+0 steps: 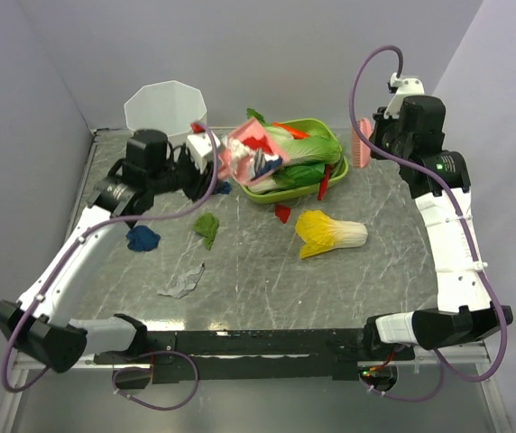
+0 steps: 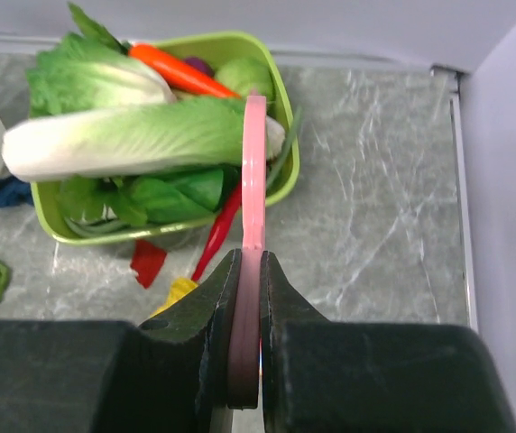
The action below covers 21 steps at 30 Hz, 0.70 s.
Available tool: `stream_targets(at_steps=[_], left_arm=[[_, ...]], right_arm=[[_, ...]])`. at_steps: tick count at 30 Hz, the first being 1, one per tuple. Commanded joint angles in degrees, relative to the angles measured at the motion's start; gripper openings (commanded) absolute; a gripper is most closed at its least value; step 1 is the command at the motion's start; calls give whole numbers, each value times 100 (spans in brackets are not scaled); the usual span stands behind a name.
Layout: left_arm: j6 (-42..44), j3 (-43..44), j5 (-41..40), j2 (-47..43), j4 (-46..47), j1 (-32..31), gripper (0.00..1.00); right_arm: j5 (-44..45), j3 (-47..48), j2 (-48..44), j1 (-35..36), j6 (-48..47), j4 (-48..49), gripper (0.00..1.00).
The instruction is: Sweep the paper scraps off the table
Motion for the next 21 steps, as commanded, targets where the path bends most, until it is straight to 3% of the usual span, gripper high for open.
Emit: stream_targets(at_steps=[1, 11, 21], left_arm=[[-479, 880, -70, 517, 158, 303, 1], [-691, 2487, -227, 1353, -62, 1111, 1], [-498, 3579, -1009, 1916, -265, 1824, 1]], right_arm=[[-113, -87, -376, -152, 76, -20, 0], [-280, -649, -605, -671, 444, -73, 0], [-781, -869, -631, -1005, 744, 15, 0]])
